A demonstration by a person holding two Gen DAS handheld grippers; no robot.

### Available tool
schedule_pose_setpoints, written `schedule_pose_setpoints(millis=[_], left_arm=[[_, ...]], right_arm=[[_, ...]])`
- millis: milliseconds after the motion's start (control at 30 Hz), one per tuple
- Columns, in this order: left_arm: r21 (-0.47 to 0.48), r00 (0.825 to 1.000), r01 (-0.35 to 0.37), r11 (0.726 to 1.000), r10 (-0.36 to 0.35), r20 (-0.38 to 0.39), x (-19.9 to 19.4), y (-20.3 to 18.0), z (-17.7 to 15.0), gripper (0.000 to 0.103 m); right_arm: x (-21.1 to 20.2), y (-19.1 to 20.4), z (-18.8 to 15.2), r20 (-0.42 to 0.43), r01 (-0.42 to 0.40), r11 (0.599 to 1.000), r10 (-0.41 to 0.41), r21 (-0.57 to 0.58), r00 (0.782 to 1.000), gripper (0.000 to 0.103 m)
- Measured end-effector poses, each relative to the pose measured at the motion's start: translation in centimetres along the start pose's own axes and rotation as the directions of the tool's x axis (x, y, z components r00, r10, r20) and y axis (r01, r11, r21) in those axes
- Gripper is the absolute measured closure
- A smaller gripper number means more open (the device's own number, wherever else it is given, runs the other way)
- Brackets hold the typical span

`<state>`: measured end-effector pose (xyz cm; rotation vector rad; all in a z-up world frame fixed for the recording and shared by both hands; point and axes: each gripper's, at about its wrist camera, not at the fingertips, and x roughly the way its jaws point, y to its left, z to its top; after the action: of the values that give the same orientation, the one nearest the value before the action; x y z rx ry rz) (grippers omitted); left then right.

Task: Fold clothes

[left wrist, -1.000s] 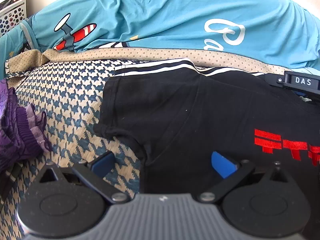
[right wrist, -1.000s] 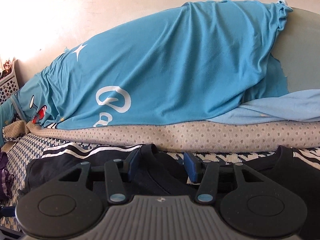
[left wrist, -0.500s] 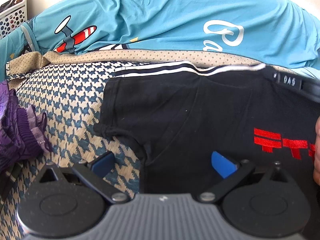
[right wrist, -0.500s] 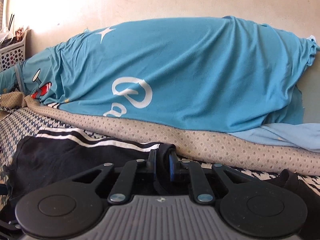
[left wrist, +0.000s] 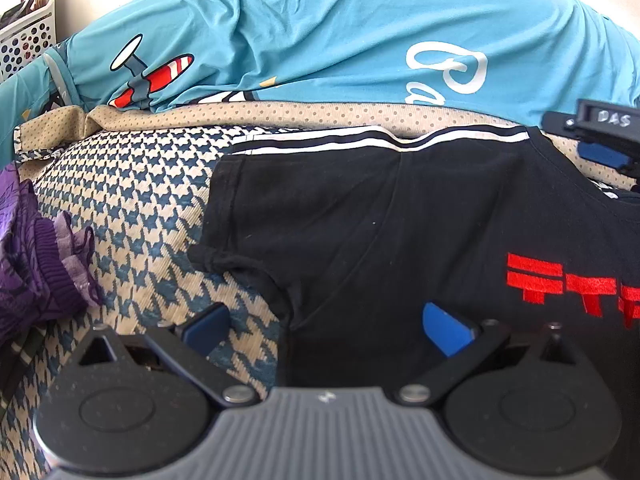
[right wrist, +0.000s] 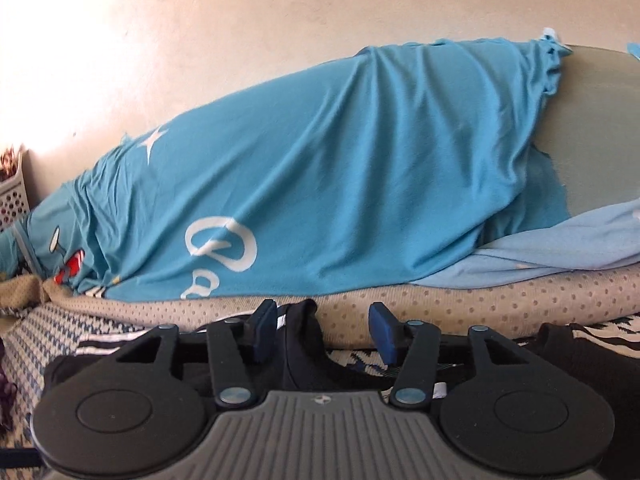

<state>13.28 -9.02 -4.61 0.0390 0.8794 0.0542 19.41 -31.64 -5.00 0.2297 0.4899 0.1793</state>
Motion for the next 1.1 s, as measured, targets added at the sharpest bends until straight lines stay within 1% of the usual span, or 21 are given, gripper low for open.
schedule_pose_setpoints(millis=[67, 200, 300, 400, 567, 667, 767, 800, 900, 1033, 1100], left_arm=[[-0.001, 1.000, 0.000, 1.000, 0.000, 0.000, 0.0, 0.0, 0.0, 0.000], [-0.003, 1.000, -0.001, 1.000, 0.001, -0.001, 0.0, 0.0, 0.0, 0.000], [-0.005, 1.000, 0.002, 1.000, -0.002, -0.004, 0.0, 0.1, 0.0, 0.000], [-0.007, 1.000, 0.000, 1.000, 0.000, -0.004, 0.0, 0.0, 0.0, 0.000], [-0.012, 1.000, 0.000, 1.000, 0.000, 0.000, 0.0, 0.0, 0.0, 0.000], [-0.012, 1.000, 0.001, 1.000, -0.001, -0.001, 0.0, 0.0, 0.1, 0.000], [-0.013, 1.000, 0.002, 1.000, -0.002, -0.001, 0.0, 0.0, 0.1, 0.000], [-0.013, 1.000, 0.002, 1.000, -0.002, -0.001, 0.0, 0.0, 0.1, 0.000], [-0.013, 1.000, 0.002, 1.000, -0.002, -0.001, 0.1, 0.0, 0.1, 0.000], [-0.011, 1.000, 0.002, 1.000, -0.002, 0.001, 0.0, -0.1, 0.0, 0.000], [-0.010, 1.000, 0.001, 1.000, -0.001, 0.002, 0.0, -0.1, 0.0, 0.000]], right_arm=[[-0.8, -1.0, 0.9, -0.013, 0.017, 1.000, -0.017, 0.011, 1.000, 0.052], [-2.4, -3.1, 2.0, -0.025, 0.128, 0.991, -0.128, -0.027, 0.991, 0.052], [-3.5, -5.0, 2.3, -0.039, 0.219, 0.975, -0.221, -0.046, 0.975, 0.052], [-4.3, -6.9, 2.3, -0.065, 0.297, 0.952, -0.302, -0.077, 0.951, 0.052], [-6.2, -9.6, 1.2, -0.089, 0.365, 0.927, -0.373, -0.090, 0.924, 0.052], [-6.8, -10.7, 0.6, -0.098, 0.391, 0.916, -0.398, -0.087, 0.912, 0.052], [-6.4, -10.6, 0.4, -0.109, 0.390, 0.912, -0.404, -0.129, 0.908, 0.050], [-6.3, -10.6, 0.3, -0.107, 0.388, 0.911, -0.403, -0.139, 0.909, 0.047], [-6.3, -10.6, -0.1, -0.098, 0.382, 0.912, -0.398, -0.152, 0.912, 0.047], [-6.4, -10.7, 0.4, -0.116, 0.364, 0.924, -0.377, -0.116, 0.919, 0.047], [-6.4, -10.7, 0.4, -0.119, 0.356, 0.926, -0.371, -0.126, 0.921, 0.047]])
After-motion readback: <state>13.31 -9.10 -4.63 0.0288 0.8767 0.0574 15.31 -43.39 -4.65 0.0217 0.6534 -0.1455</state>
